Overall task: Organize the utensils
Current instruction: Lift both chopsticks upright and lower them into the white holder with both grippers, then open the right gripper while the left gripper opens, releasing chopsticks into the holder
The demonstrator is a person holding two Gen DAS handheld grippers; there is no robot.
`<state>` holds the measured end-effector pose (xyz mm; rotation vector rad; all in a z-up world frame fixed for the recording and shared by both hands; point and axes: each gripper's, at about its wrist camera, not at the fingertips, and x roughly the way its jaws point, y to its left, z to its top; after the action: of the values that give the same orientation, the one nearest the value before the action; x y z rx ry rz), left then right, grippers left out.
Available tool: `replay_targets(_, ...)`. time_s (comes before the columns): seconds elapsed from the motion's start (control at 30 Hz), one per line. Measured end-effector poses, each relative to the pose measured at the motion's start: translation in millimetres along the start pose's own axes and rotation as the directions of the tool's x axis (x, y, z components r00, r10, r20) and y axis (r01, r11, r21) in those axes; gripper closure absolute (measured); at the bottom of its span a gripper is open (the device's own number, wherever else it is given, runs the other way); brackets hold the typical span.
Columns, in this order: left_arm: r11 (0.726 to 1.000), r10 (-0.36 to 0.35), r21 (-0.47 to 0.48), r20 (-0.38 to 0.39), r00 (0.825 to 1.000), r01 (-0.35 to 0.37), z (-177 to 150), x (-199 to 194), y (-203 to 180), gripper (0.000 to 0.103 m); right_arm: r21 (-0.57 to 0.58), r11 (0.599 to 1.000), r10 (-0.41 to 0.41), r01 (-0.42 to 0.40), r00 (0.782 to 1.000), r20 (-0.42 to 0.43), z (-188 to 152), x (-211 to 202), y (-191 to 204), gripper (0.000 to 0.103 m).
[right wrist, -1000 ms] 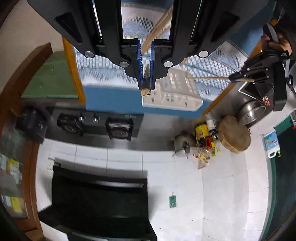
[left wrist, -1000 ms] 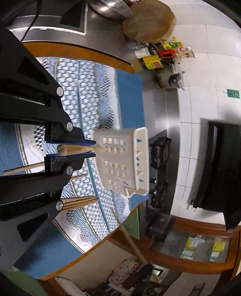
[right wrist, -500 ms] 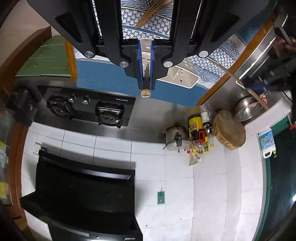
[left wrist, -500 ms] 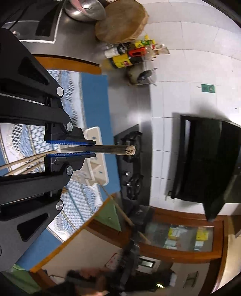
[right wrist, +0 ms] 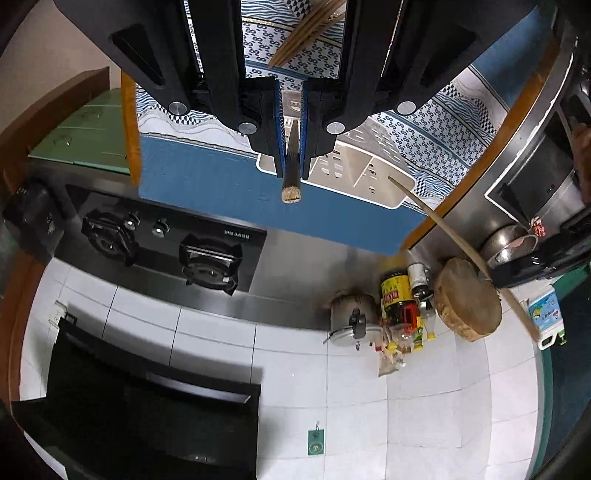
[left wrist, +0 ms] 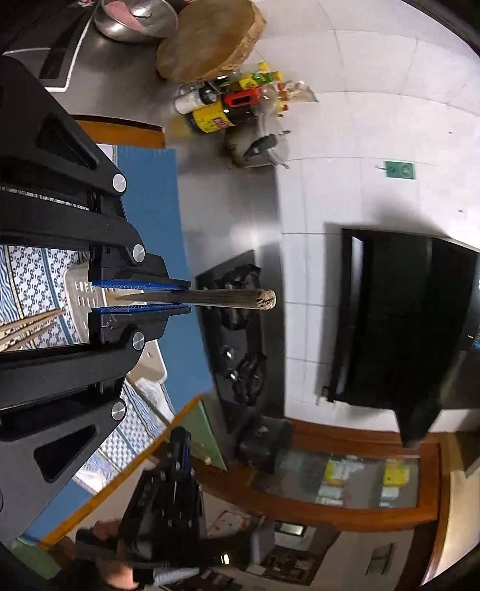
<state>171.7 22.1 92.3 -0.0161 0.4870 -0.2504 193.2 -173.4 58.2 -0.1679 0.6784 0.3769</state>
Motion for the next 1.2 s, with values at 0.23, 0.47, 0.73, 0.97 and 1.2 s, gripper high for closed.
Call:
replay_targets(0.23, 1.000, -0.002, -0.023, -0.099, 0.995, 0.000, -11.9, 45.7, 10.3, 0.097, 0.024, 1.000, 0.008, -0.007, 1.000, -0.027, 0.2, 16.8, -1.0, 0.096)
replay_targets(0.47, 0.999, -0.005, -0.050, -0.153, 0.988, -0.002, -27.1, 69.3, 18.7, 0.097, 0.032, 0.999, -0.001, 0.001, 1.000, -0.004, -0.4, 17.5, -0.8, 0.084)
replay_targets(0.73, 0.998, 0.009, -0.058, -0.129, 0.992, -0.016, -27.9, 62.0, 21.8, 0.095, 0.046, 0.999, -0.021, 0.018, 0.998, 0.064, -7.5, -8.9, -2.3, 0.070)
replay_targets(0.97, 0.998, 0.038, -0.052, -0.092, 0.995, -0.043, -34.7, 31.0, 17.2, 0.094, 0.066, 0.998, -0.029, 0.022, 0.994, 0.106, -38.5, -40.6, 0.9, 0.067)
replay_targets(1.2, 0.996, 0.052, -0.061, -0.111, 0.992, -0.059, -71.7, 0.8, 11.0, 0.094, 0.107, 0.993, -0.055, 0.050, 0.997, 0.049, -103.0, -48.5, 8.3, 0.067)
